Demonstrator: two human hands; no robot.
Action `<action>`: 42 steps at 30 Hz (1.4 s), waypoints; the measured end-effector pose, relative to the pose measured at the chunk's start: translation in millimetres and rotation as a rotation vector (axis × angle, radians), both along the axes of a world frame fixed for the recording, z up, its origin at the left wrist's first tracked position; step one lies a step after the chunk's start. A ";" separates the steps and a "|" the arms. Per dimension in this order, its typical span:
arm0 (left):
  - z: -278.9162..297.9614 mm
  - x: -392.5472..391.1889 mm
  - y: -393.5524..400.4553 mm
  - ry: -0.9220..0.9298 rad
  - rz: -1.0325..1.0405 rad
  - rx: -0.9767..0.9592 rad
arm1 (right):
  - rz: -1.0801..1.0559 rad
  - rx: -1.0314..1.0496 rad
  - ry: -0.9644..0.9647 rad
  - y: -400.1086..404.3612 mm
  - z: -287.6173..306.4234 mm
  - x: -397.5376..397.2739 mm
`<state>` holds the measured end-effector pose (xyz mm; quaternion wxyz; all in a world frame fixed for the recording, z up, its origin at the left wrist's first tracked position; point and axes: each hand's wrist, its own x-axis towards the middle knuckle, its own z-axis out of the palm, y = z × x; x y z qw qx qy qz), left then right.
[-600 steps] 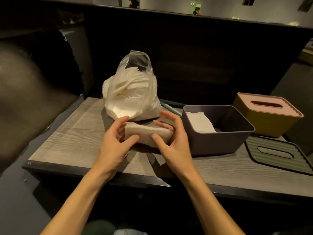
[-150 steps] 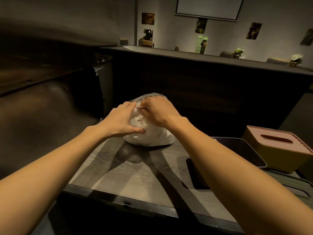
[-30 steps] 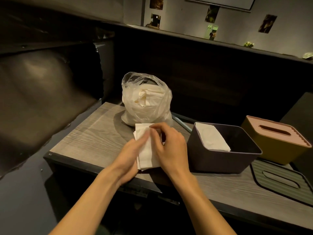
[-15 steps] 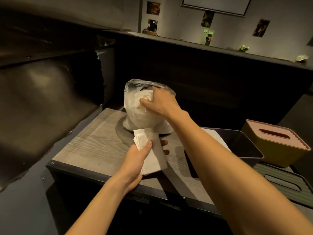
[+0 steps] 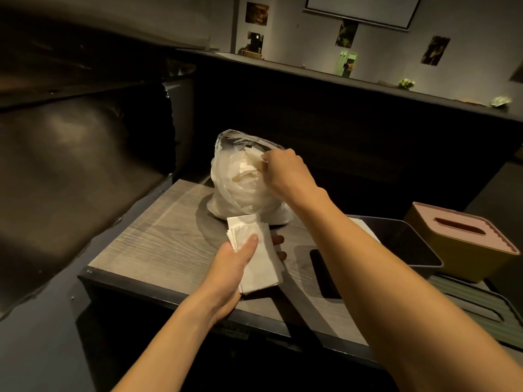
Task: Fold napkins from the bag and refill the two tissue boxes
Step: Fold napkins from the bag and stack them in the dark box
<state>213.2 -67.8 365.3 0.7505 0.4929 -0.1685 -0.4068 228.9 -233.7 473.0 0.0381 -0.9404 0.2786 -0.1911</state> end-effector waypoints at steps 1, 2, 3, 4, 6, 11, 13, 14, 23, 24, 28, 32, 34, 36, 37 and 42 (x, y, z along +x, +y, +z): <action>0.3 0.2 0.3 -0.004 -0.004 0.002 | 0.007 -0.035 -0.020 -0.1 1.1 -1.1; 0.7 0.5 0.8 -0.006 -0.006 0.004 | 0.019 -0.079 -0.053 -0.8 1.8 -2.3; 1.0 0.7 0.9 -0.006 -0.007 0.008 | 0.031 -0.129 -0.091 -0.2 2.5 -4.3; 1.4 0.6 1.2 -0.005 -0.009 0.011 | 0.041 -0.190 -0.135 1.2 3.8 -6.7; 1.6 0.8 1.7 -0.004 -0.016 0.018 | 0.070 -0.276 -0.248 4.1 5.7 -11.5; 0.7 1.1 0.9 0.014 -0.019 0.030 | 0.146 -0.077 -0.607 11.1 10.0 -29.9; 2.0 0.3 1.3 0.022 -0.024 0.024 | 0.142 0.082 -0.750 17.1 8.5 -37.5; 2.5 -0.3 1.2 0.029 -0.028 0.017 | 0.134 0.186 -0.820 20.1 6.8 -41.5; 2.6 4.3 3.0 0.198 0.016 -0.069 | 0.094 1.535 -0.790 69.7 -42.4 -95.5; 2.4 5.5 3.4 0.221 0.008 -0.077 | 0.019 1.525 -0.740 72.5 -51.2 -97.5; 4.1 5.5 8.4 0.285 -0.029 -0.138 | -0.088 1.452 -0.607 77.0 -74.4 -102.6; 7.4 1.7 10.0 0.205 -0.058 -0.171 | -0.024 1.341 -0.608 81.9 -79.1 -108.2; 2.8 0.2 3.5 0.104 0.021 -0.106 | 0.021 1.335 -0.610 81.4 -79.9 -110.6; -0.1 -0.3 -0.9 0.091 0.146 -0.051 | 0.052 1.320 -0.575 79.5 -81.4 -113.9; -0.3 0.3 -1.3 0.108 0.196 -0.047 | 0.059 1.300 -0.537 77.7 -82.2 -116.4; 2.2 6.1 4.2 0.140 0.332 -0.103 | 0.053 1.126 -0.202 71.3 -85.5 -145.8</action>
